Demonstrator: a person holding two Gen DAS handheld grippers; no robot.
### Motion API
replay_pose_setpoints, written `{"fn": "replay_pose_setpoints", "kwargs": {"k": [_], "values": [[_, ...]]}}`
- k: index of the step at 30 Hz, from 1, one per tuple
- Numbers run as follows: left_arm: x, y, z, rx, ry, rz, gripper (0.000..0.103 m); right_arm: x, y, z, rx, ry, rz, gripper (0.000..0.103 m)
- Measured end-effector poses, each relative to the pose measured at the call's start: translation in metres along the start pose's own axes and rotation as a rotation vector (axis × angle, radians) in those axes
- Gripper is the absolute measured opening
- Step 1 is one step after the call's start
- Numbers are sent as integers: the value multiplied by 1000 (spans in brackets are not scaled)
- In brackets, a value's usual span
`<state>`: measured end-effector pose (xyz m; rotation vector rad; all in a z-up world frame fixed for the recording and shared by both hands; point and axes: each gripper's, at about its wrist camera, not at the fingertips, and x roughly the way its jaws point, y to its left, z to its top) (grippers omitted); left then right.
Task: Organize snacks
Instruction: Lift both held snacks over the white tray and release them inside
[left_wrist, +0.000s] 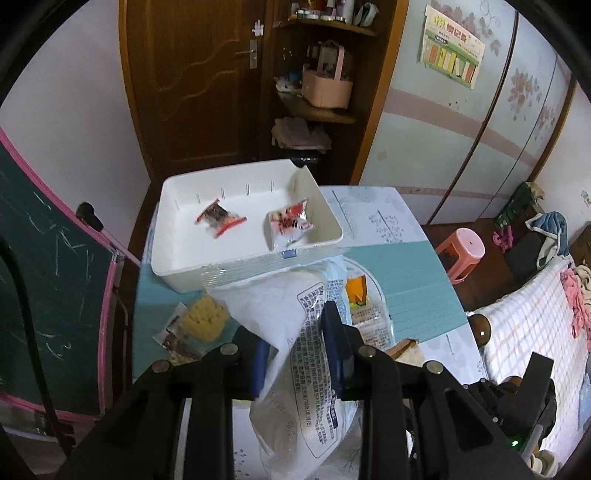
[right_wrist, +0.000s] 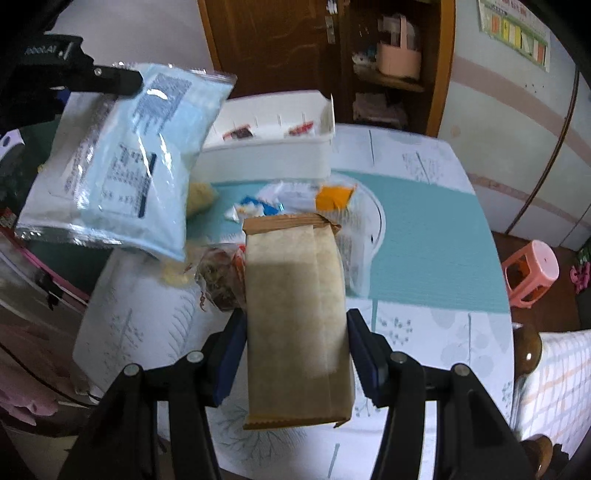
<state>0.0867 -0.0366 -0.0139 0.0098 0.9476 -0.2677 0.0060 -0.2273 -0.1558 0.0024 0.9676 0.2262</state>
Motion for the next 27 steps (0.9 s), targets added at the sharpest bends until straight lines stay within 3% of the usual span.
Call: {"fn": "replay_pose_setpoints", "kwargs": {"k": [8, 14, 20, 23, 27], "values": [[-17, 2, 13, -23, -21, 3, 25, -24, -20, 31, 108, -56, 137, 54], [-18, 9, 16, -51, -36, -12, 25, -27, -29, 51, 148, -62, 165, 54], [-12, 16, 19, -60, -32, -17, 25, -22, -19, 64, 58, -80, 66, 54], [-4, 17, 19, -64, -16, -12, 25, -8, -5, 61, -23, -37, -5, 54], [3, 21, 24, -63, 3, -2, 24, 7, 2, 52, -27, 19, 0, 54]]}}
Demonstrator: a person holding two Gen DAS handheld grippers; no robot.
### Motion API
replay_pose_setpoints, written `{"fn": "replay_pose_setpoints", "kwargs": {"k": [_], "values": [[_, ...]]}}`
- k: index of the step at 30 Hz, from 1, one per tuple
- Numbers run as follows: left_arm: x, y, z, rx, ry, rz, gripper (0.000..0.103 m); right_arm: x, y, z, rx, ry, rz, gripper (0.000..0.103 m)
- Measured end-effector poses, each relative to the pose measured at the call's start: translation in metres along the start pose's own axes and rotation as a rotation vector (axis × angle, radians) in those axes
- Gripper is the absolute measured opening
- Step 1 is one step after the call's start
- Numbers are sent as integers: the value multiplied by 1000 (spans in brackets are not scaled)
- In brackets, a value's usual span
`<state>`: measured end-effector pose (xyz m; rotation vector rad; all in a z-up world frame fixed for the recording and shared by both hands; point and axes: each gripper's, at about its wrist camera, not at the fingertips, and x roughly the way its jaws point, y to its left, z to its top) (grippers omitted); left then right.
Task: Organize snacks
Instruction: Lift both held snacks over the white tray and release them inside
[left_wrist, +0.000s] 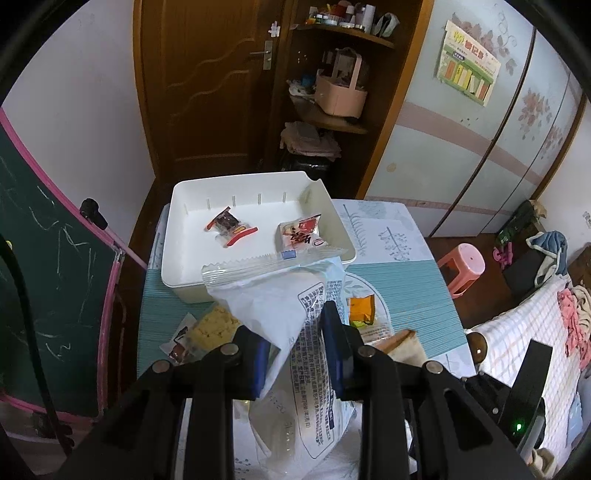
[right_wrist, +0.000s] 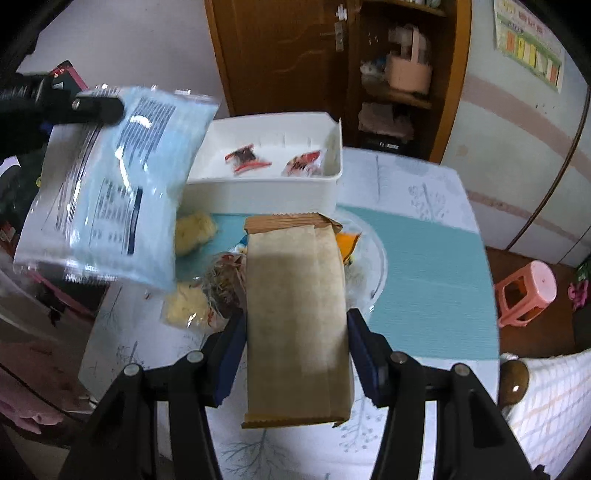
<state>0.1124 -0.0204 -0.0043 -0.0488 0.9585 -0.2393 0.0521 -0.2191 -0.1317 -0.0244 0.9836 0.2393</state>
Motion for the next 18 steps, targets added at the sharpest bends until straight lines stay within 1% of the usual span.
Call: {"fn": "replay_pose_setpoints", "kwargs": {"k": [3, 6, 11, 18], "values": [[2, -1, 8, 13, -4, 14, 24, 1, 2, -1, 16, -2, 22, 54], [1, -2, 15, 30, -10, 26, 24, -4, 5, 6, 15, -32, 28, 54], [-3, -2, 32, 56, -39, 47, 24, -16, 3, 28, 32, -107, 27, 54], [-11, 6, 66, 60, -109, 64, 24, -29, -3, 66, 74, -203, 18, 54]]}}
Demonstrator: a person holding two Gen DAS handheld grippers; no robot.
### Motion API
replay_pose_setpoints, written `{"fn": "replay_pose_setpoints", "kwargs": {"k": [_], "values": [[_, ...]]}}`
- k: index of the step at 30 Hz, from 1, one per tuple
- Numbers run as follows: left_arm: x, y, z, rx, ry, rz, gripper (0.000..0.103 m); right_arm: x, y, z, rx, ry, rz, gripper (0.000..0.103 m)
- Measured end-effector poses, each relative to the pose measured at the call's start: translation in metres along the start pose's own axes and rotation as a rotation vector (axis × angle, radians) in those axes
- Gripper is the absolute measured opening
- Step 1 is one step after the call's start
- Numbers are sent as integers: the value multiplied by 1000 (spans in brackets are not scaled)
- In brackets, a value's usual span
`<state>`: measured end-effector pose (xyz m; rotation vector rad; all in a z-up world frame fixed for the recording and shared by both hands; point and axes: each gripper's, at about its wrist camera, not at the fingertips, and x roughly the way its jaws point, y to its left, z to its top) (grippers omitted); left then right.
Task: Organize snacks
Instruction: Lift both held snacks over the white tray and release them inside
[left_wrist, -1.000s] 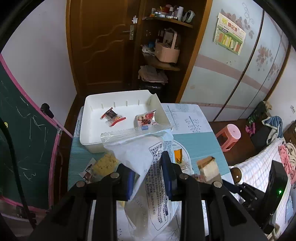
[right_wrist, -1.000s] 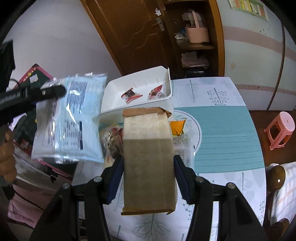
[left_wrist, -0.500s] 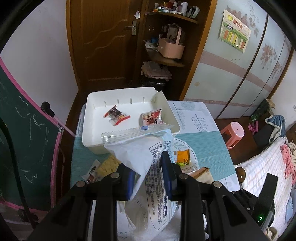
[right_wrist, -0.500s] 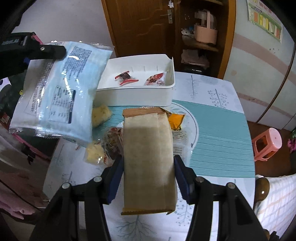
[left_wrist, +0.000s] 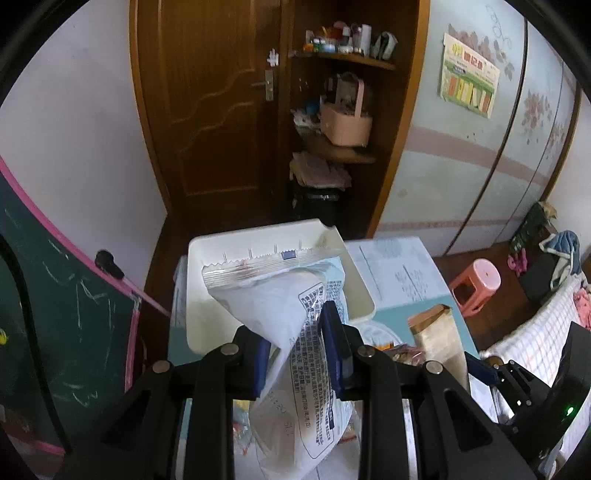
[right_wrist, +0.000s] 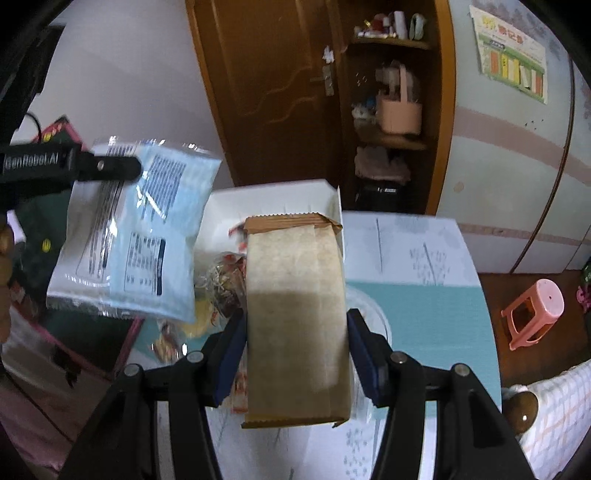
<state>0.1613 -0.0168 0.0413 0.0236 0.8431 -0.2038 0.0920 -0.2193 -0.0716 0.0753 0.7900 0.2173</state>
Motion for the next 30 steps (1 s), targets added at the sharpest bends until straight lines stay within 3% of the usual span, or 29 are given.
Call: {"fn": "replay_pose_setpoints", "kwargs": {"k": [15, 21, 30], "values": [[41, 25, 73, -17, -95, 28, 24, 23, -12, 92, 117, -103, -32, 54], [81, 28, 78, -15, -58, 32, 24, 38, -17, 115, 140, -107, -16, 54], [144, 34, 80, 26, 16, 110, 25, 94, -3, 126, 111, 2, -42, 54]]}}
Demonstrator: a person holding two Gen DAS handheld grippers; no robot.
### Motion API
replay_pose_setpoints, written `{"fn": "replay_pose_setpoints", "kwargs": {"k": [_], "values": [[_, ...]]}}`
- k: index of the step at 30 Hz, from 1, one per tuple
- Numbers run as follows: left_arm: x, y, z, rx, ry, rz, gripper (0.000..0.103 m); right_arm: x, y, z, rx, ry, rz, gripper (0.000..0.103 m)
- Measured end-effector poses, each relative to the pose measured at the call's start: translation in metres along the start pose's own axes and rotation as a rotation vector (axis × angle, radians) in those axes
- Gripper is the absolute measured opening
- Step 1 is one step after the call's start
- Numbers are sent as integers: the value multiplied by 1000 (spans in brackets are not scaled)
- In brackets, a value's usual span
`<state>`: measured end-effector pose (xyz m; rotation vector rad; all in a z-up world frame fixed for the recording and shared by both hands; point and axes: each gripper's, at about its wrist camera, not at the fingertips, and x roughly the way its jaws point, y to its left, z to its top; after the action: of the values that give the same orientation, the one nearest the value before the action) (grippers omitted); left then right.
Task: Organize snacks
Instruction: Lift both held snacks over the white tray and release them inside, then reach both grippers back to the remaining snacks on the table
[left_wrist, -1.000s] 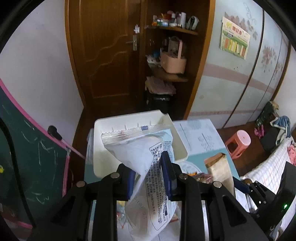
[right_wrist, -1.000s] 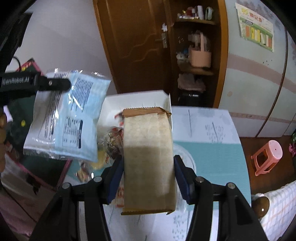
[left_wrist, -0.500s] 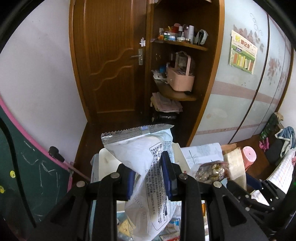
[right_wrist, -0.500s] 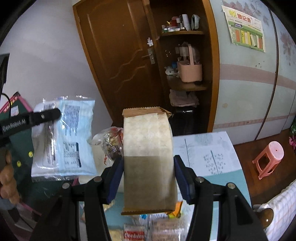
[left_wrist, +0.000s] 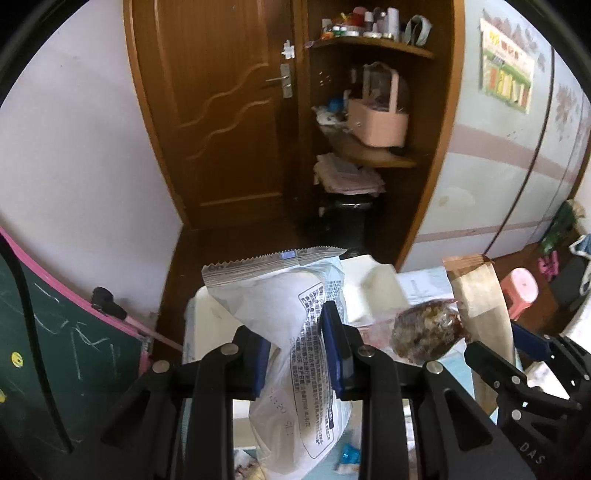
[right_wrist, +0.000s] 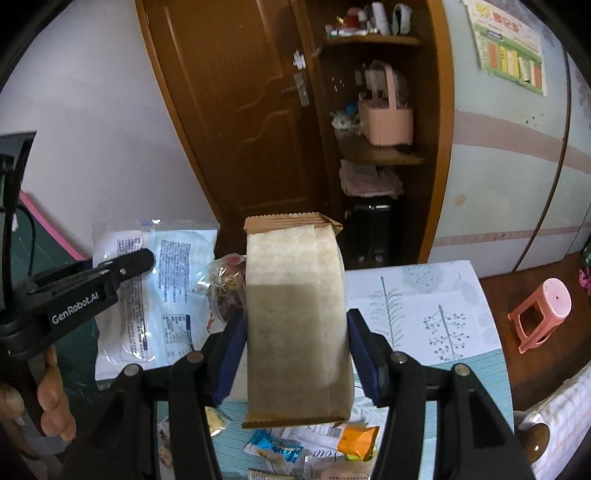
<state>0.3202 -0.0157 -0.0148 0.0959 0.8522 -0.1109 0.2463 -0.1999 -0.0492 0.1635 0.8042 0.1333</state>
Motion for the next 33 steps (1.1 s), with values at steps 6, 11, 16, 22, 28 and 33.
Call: {"fn": "replay_pose_setpoints", "kwargs": {"k": [6, 11, 16, 22, 28, 33], "values": [[27, 13, 1, 6, 49, 67, 65, 40, 19, 3, -55, 71, -2, 57], [23, 20, -7, 50, 1, 119, 97, 62, 32, 2, -101, 117, 28, 59], [19, 24, -15, 74, 11, 170, 97, 59, 40, 2, -116, 108, 59, 64], [0, 33, -26, 10, 18, 143, 97, 41, 34, 0, -103, 94, 79, 63], [-24, 26, -46, 0, 15, 108, 97, 12, 12, -12, -81, 80, 66, 63], [-46, 10, -69, 7, 18, 69, 97, -17, -10, -31, -50, 74, 50, 63]]}}
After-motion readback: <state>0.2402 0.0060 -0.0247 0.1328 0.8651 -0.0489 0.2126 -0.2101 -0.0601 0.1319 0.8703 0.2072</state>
